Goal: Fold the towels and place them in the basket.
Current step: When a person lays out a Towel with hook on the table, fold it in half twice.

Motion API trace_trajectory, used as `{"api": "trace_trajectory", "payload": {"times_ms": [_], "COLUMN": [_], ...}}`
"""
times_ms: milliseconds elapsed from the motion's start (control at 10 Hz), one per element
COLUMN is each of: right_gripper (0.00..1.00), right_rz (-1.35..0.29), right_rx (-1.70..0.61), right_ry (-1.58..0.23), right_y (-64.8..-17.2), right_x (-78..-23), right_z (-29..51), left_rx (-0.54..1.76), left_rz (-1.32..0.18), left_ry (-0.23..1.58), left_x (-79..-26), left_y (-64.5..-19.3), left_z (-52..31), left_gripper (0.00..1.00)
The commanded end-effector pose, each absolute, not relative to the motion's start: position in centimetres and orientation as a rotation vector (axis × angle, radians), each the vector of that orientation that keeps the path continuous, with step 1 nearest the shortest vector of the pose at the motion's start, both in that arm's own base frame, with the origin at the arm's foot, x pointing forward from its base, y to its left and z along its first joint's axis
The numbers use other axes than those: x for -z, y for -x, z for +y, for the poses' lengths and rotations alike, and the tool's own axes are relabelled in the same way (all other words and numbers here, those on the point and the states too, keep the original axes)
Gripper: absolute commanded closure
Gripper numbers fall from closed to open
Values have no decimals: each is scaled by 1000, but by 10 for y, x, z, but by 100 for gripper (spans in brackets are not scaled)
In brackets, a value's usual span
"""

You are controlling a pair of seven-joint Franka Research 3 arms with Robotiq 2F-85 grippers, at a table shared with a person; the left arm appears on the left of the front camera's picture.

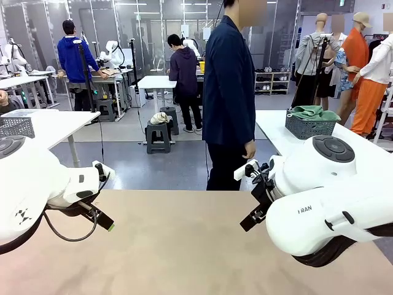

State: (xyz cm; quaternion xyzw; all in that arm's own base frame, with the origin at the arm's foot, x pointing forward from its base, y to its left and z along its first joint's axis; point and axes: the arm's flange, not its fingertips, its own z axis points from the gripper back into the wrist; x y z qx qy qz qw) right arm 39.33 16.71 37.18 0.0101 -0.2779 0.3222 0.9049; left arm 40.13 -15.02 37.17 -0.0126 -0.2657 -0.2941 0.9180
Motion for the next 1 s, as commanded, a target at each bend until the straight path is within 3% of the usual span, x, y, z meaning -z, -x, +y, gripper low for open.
{"api": "trace_trajectory", "payload": {"times_ms": [0, 400, 900], "right_gripper": [0, 0, 0], "right_rz": [-574, -555, -570], "right_rx": [-666, -728, -792], "right_ry": [-21, -54, -40], "right_y": [-393, -397, -371], "right_x": [-372, -406, -517], "right_z": [167, 127, 118], "left_rx": [605, 708, 750], "left_rz": [-547, -525, -572], "left_ry": [26, 21, 102], "left_x": [-372, -419, -553], "left_y": [-401, -423, -418], "left_z": [-150, -113, -122], "left_gripper": [0, 0, 0]}}
